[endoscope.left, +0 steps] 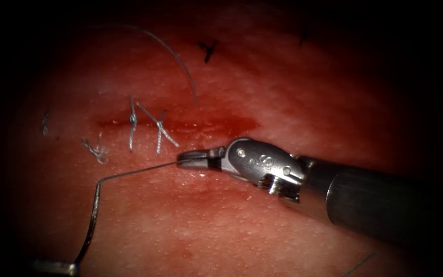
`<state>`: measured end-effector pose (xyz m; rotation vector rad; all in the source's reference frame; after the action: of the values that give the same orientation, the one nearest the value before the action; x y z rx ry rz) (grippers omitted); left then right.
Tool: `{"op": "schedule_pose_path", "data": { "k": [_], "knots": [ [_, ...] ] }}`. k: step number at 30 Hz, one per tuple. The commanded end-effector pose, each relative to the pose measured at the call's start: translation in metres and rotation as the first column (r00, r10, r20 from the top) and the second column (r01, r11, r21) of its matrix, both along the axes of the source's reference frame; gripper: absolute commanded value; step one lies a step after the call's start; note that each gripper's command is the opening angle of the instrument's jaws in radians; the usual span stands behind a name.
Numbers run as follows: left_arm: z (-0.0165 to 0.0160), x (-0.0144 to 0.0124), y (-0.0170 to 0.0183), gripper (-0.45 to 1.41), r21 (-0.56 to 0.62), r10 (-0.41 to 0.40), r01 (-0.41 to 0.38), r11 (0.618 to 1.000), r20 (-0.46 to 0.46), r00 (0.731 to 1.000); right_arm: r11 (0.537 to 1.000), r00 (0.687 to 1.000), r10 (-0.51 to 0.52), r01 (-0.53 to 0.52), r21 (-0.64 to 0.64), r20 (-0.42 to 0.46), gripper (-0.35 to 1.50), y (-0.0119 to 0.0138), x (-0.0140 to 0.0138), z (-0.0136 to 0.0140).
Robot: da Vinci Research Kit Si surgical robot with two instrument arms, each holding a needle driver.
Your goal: Wound Closure
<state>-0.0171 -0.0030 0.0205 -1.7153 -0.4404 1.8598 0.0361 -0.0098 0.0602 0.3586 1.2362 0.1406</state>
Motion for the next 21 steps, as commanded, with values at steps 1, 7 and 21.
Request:
{"op": "schedule_pose_path", "data": {
  "k": [1,7,21],
  "knots": [
    [0.0010,-0.0005,0.0006,-0.45,-0.018,-0.018,0.018,1.000,-0.022,1.000,1.000,1.000,-0.002,0.002,0.003,-0.003,-0.35,-0.0005,0.0009,-0.0010],
    [0.0068,0.0012,0.0024,-0.45,-0.146,-0.147,0.115,0.983,-0.233,0.961,0.999,1.000,0.000,-0.001,0.036,0.014,-0.35,-0.0018,0.0014,-0.0073],
    [0.0077,0.0024,-0.0034,-0.45,-0.315,-0.248,0.130,0.940,-0.370,0.895,0.999,0.999,0.031,-0.031,0.014,0.011,-0.35,-0.0102,0.0010,-0.0202]
  ]
}}
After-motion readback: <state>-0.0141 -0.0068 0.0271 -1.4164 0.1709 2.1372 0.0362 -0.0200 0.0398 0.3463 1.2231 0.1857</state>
